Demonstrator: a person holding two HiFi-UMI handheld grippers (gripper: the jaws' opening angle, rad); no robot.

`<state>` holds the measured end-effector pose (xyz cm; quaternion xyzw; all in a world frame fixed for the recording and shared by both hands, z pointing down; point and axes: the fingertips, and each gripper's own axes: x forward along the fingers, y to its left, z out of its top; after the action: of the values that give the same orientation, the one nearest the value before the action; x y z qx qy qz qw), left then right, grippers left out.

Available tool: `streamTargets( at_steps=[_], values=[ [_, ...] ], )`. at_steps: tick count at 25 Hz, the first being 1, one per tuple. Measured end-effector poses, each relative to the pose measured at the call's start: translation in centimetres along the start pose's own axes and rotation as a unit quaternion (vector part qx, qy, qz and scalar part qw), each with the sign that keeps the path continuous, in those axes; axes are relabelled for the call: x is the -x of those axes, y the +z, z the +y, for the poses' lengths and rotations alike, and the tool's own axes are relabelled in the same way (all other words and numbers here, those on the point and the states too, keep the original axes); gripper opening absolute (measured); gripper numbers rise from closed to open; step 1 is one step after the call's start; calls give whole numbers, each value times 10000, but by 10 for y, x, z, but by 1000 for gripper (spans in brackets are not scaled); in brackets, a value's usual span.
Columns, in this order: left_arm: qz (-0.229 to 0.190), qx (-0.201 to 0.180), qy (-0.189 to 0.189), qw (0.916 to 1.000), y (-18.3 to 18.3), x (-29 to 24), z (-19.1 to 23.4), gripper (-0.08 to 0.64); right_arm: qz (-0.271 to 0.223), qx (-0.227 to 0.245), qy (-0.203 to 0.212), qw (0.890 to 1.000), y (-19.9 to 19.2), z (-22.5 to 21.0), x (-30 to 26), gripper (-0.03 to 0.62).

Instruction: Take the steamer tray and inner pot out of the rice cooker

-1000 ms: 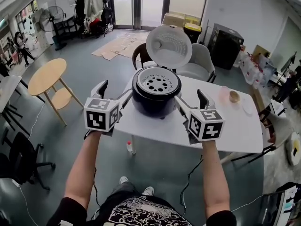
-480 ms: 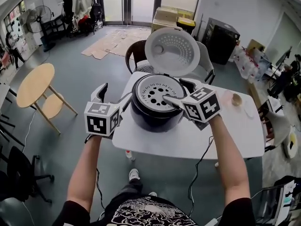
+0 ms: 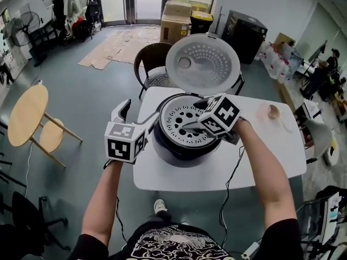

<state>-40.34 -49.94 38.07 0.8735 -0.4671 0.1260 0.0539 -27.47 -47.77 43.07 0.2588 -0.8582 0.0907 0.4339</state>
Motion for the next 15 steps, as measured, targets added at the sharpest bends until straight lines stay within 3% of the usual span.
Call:
streamTargets(
  at_steps=[9, 15],
  values=[
    [98, -157, -491, 9986, 7, -46, 14, 414, 1073, -49, 423, 9933, -14, -23, -46, 373],
    [62, -130, -519, 9986, 13, -56, 29, 414, 1668, -71, 635, 9839, -21, -28, -63, 370]
  ],
)
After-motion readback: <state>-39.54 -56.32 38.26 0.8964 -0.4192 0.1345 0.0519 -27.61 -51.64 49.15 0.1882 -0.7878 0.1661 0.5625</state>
